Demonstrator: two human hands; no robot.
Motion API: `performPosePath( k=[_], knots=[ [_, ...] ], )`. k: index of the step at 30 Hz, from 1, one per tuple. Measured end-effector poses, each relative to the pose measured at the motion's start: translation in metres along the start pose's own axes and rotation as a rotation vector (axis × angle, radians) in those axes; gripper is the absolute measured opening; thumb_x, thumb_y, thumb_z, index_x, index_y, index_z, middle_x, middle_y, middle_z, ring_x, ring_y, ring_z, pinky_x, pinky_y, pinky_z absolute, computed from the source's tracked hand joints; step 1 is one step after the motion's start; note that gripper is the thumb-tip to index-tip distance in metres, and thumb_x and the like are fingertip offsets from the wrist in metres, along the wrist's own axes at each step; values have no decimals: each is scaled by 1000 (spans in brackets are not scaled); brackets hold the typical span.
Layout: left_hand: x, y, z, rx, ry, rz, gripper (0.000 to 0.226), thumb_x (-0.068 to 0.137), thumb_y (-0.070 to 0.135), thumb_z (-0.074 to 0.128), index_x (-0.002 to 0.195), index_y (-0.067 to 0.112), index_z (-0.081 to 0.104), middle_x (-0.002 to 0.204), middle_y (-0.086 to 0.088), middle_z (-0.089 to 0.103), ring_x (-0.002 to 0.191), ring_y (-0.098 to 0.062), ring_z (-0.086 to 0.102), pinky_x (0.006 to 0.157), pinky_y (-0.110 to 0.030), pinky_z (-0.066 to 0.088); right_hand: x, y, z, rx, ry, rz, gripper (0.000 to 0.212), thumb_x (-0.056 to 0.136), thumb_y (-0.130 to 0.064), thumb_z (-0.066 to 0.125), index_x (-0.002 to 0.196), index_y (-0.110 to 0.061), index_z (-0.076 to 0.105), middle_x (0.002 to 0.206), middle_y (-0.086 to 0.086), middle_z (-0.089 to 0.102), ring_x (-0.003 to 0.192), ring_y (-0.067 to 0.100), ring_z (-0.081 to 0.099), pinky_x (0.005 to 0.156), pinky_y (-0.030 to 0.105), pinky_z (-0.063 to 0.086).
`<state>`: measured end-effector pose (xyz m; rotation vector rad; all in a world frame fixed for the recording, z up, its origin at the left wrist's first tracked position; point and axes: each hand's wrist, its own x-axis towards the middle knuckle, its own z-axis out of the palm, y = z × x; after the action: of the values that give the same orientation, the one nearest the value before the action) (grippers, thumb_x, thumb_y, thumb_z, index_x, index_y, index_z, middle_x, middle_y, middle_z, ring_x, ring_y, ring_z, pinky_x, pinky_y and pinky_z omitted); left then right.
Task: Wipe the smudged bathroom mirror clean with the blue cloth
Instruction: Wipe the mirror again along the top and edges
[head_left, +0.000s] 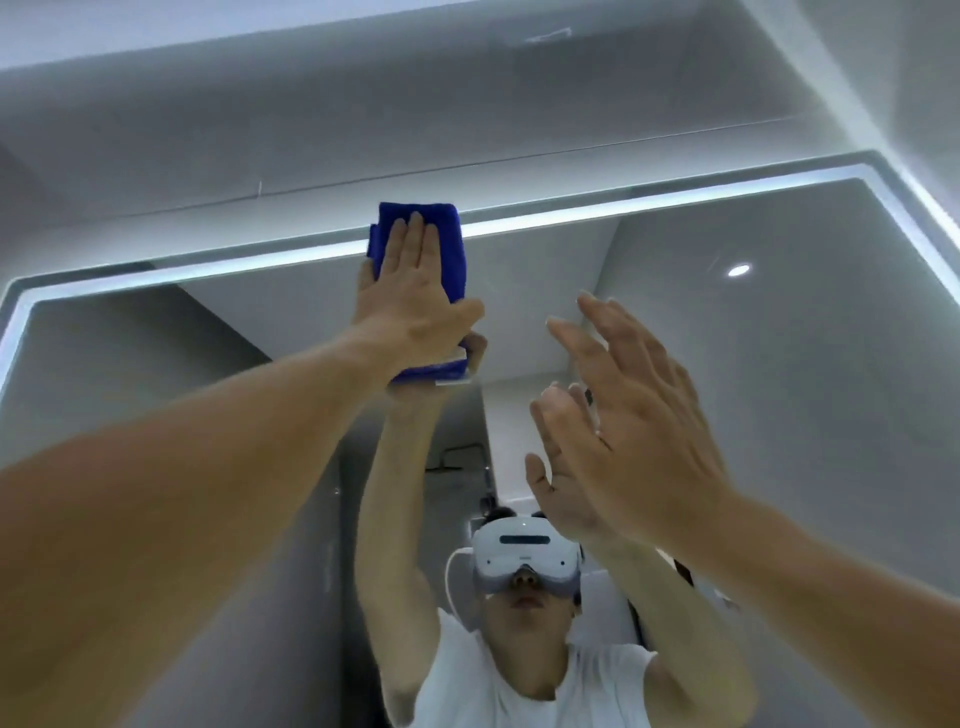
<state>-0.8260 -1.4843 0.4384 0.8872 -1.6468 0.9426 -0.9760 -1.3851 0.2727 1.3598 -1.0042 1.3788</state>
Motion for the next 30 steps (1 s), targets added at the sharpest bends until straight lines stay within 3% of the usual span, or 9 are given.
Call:
performPosePath(
  k=[4,7,12,15,18,22,25,27,30],
  knots=[
    [-98,18,31,24,35,369,93,84,62,31,151,24,-20,157,9,-29,144,-5,-29,120,-40,-7,14,0,4,8,-24,15,59,92,-45,27,149,-29,30,161,-6,16,148,12,8,117,35,8],
    [-78,6,23,96,-8,490,93,82,62,32,152,25,-18,158,10,-27,143,-2,-28,120,-37,-5,32,4,3,-6,-28,15,64,90,-46,24,151,-28,28,162,-5,14,149,13,7,117,35,7],
    [51,9,-17,63,-79,72,96,87,55,43,154,14,-11,164,0,-14,150,-14,-14,122,-44,4,60,19,6,-100,-43,33,61,92,-50,25,150,-32,27,162,-7,11,149,14,6,118,37,7],
    [59,15,-10,33,-46,-54,97,82,57,38,155,15,-10,164,0,-14,150,-16,-13,121,-47,3,72,29,6,-115,-31,12,61,92,-49,26,150,-33,27,162,-7,13,149,15,7,118,39,8],
    [18,28,6,0,34,40,98,78,59,31,154,16,-14,163,2,-16,149,-15,-16,122,-45,-1,78,39,3,-116,5,24,64,89,-51,23,150,-33,28,162,-7,15,149,17,10,119,42,9],
    [-98,39,41,30,93,363,99,79,61,37,154,22,-15,163,3,-17,148,-11,-20,120,-45,0,75,51,3,-109,19,24,53,99,-41,36,150,-26,31,161,-1,18,148,20,13,117,44,14],
    [-108,26,43,99,32,550,99,79,60,40,155,21,-10,163,3,-15,148,-9,-18,121,-42,2,70,54,2,-123,4,13,58,94,-44,31,149,-26,32,161,-2,19,148,19,14,117,43,15],
    [-65,21,28,127,-3,537,102,77,65,37,152,23,-17,160,6,-21,146,-7,-23,121,-38,-3,71,55,0,-127,-5,5,63,90,-48,25,149,-28,32,161,-2,19,148,19,14,117,42,14],
    [13,22,1,86,-37,241,99,81,60,38,153,18,-15,163,4,-18,148,-11,-18,122,-44,2,78,55,-1,-153,3,43,65,88,-52,21,150,-31,30,161,-5,18,148,19,14,118,44,12]
  ],
)
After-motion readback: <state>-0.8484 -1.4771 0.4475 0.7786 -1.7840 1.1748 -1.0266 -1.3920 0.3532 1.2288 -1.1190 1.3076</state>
